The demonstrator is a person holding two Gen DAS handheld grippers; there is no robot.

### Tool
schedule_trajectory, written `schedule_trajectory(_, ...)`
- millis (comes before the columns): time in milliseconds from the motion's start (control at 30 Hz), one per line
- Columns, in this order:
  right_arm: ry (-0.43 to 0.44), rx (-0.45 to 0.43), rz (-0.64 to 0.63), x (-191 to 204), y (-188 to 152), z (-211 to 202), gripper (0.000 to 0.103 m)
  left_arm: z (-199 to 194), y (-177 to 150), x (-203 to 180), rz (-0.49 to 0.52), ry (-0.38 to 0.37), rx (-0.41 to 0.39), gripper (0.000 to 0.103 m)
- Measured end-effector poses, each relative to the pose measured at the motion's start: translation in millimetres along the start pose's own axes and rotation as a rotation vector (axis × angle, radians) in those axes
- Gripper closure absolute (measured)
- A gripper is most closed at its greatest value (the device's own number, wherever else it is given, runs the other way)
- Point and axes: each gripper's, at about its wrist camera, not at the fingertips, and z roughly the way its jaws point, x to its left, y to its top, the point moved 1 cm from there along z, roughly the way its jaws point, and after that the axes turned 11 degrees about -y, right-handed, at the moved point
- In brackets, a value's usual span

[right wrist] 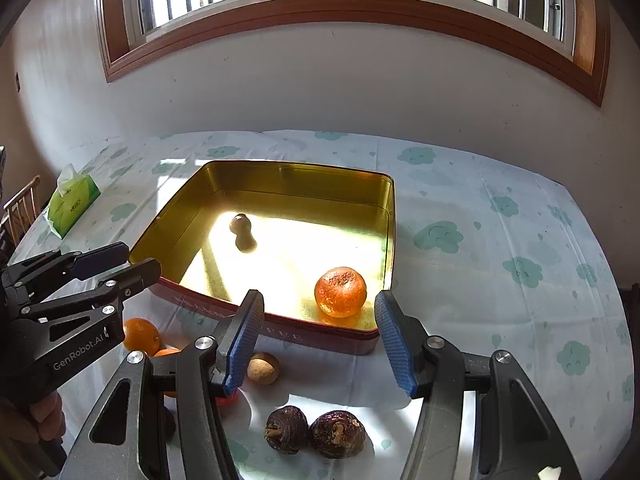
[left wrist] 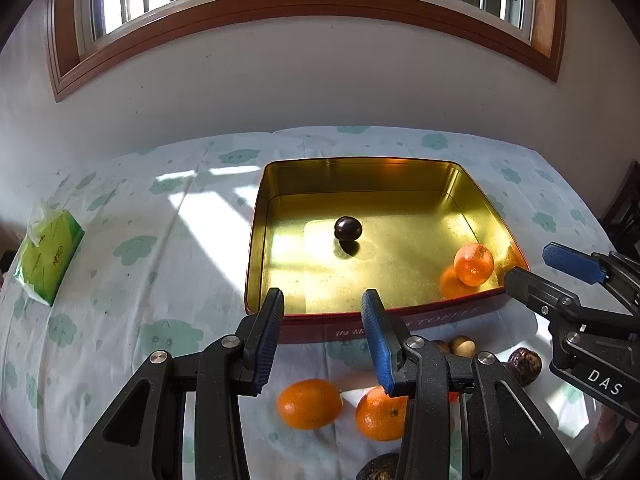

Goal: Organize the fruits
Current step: 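Open both tools to drop the mandarin and plum into the tin, then grasp the dark round fruit with the right tool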

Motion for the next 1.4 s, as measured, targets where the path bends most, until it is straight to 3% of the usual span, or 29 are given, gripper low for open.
schedule_trajectory(1000,-0.014,0.099,0.053,-34,-100,-30,0.049,-29,-116,20,-0.097,0.050,0.098,0.061)
schedule_trajectory(1400,-0.012,0.141,0.061,-34,-114,-17,0.052,-35,-127,17,-0.063,0.051,0.058,0.060)
